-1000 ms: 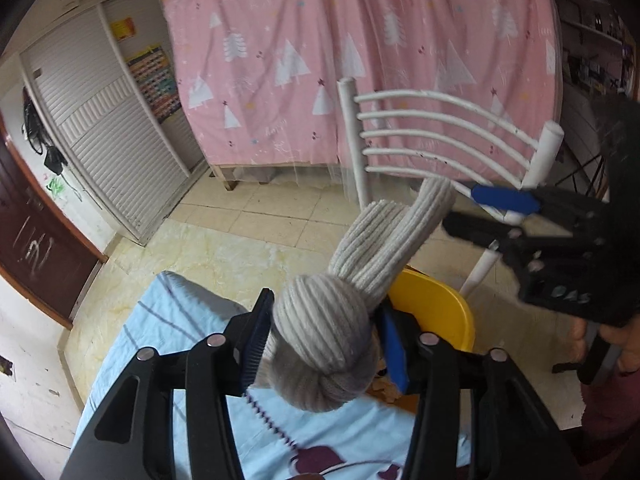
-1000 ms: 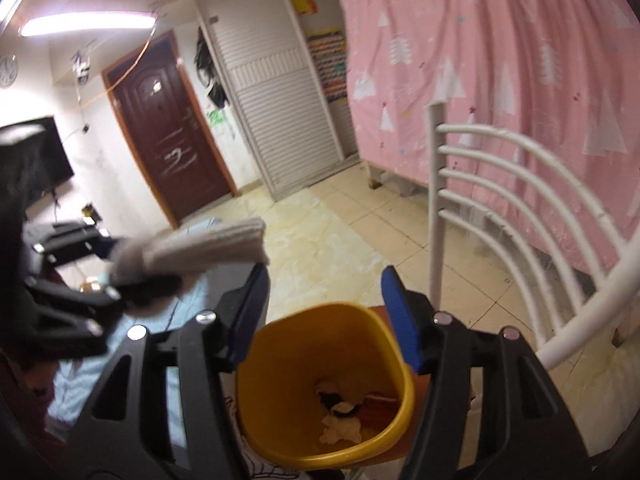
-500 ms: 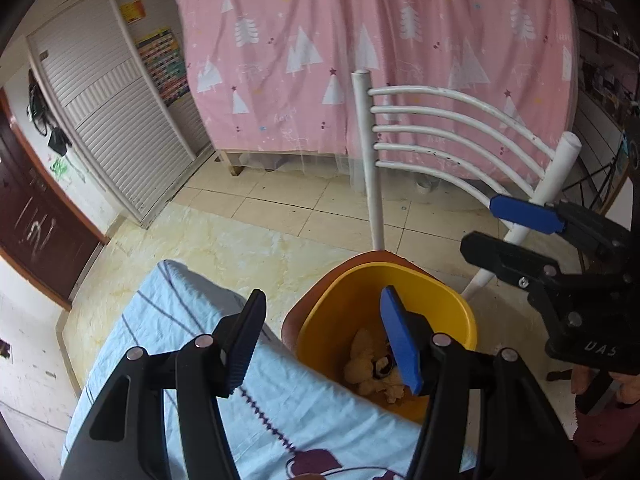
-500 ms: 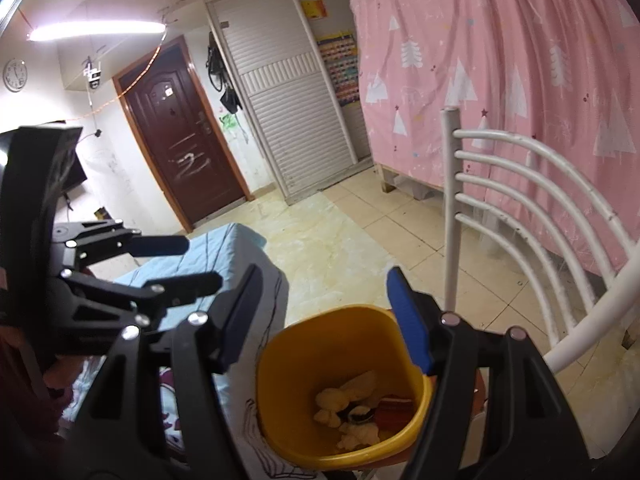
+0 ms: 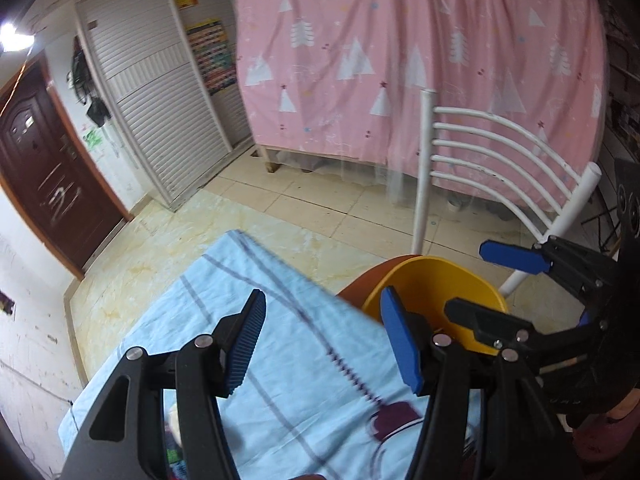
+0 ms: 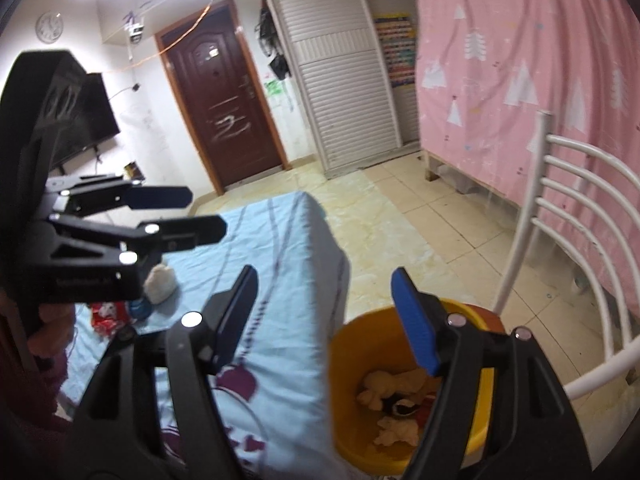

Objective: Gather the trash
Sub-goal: 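Move both tools back over the remaining items on the bed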

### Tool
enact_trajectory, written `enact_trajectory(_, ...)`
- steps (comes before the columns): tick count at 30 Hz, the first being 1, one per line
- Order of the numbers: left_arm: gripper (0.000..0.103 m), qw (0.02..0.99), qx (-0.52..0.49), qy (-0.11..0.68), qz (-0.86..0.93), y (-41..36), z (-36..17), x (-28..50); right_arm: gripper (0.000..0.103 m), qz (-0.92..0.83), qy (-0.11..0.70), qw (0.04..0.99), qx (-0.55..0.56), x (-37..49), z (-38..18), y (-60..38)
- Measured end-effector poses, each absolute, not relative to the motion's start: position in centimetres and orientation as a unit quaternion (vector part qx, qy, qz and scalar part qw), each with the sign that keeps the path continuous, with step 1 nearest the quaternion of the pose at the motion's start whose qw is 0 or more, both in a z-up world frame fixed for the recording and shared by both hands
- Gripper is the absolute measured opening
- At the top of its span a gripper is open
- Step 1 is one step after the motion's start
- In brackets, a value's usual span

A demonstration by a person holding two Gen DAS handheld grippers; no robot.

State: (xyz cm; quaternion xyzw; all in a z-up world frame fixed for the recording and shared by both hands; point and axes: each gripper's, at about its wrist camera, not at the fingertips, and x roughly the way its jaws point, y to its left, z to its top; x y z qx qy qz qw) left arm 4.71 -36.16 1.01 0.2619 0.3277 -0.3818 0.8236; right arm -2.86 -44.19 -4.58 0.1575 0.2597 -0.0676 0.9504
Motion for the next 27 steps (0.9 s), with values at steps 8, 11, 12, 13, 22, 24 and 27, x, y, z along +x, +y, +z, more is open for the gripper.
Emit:
enact_trajectory(8,0.054,0.843,0.237,0.328,-0.354,-30.9,2.2,7.1,0.066,-0.026,0.274,0.953,0.126,0.2,-4.0,-39.6)
enact_trajectory(11,0.056,0.85,0.231,0.328,-0.343,-28.8,2.6,7.8,0.066,-0.012,0.279,0.953,0.117,1.0,-3.8,-38.3)
enact_trajectory(12,0.057,0.852,0.229,0.328,-0.339,-28.2,2.6,8.0,0.066,-0.007,0.281,0.953,0.113,1.4,-3.8,-37.7)
enact_trajectory(13,0.057,0.855,0.225,0.327,-0.333,-27.3,2.8,8.3,0.066,-0.004,0.282,0.953,0.111,1.6,-3.7,-37.4)
enact_trajectory(22,0.06,0.876,0.196,0.332,-0.29,-20.5,3.6,10.4,0.067,0.027,0.299,0.95,0.092,4.2,-3.6,-33.7)
enact_trajectory(24,0.061,0.88,0.191,0.333,-0.28,-18.6,3.7,10.9,0.067,0.036,0.304,0.948,0.089,5.0,-3.7,-32.9)
enact_trajectory(27,0.062,0.886,0.183,0.336,-0.263,-16.1,3.8,11.4,0.067,0.048,0.31,0.946,0.084,6.2,-3.8,-31.7)
